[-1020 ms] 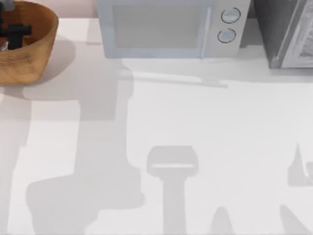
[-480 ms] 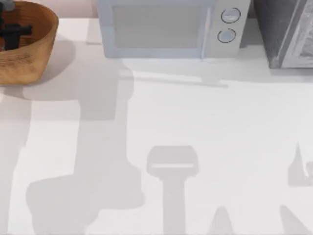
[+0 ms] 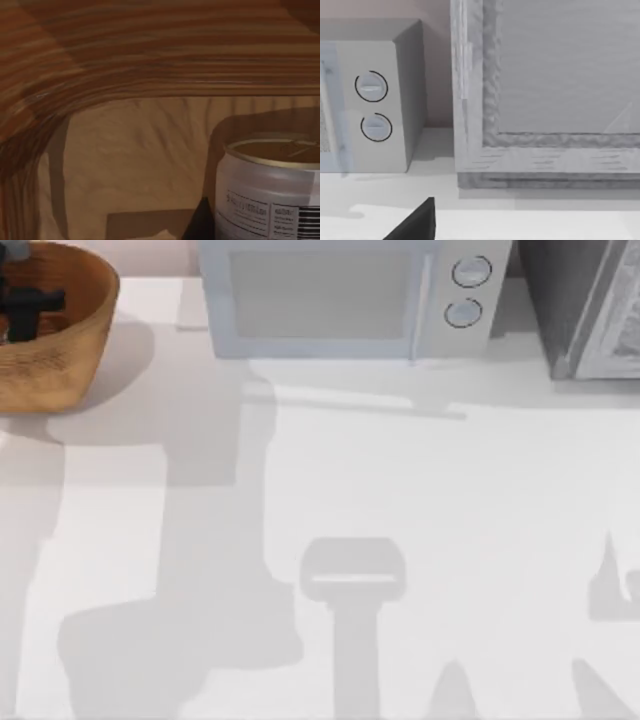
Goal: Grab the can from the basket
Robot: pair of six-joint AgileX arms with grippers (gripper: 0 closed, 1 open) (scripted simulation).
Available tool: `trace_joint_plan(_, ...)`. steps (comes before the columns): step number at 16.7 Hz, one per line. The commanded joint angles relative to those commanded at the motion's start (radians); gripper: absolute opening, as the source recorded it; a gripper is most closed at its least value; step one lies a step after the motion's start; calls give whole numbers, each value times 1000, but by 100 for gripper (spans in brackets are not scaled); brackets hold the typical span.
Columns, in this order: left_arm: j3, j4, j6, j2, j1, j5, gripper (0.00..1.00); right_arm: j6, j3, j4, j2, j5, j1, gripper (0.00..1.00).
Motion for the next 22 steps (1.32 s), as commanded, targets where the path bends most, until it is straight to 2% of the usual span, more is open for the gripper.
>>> trace_joint_plan(4,-181,88,-6,-166,-18,-55,0,0,0,0,0,0,0,100)
trace_joint_plan(8,-528,247,-13,-494,-47,-129,0,0,0,0,0,0,0,100)
trace_joint_plan(11,-892,406,-23,-840,-71,-181,0,0,0,0,0,0,0,100)
trace_joint_plan(15,-1460,650,-41,-1373,-100,-229,0,0,0,0,0,0,0,100)
trace_joint_plan(22,-2421,1103,-87,-2275,-129,-231,0,0,0,0,0,0,0,100)
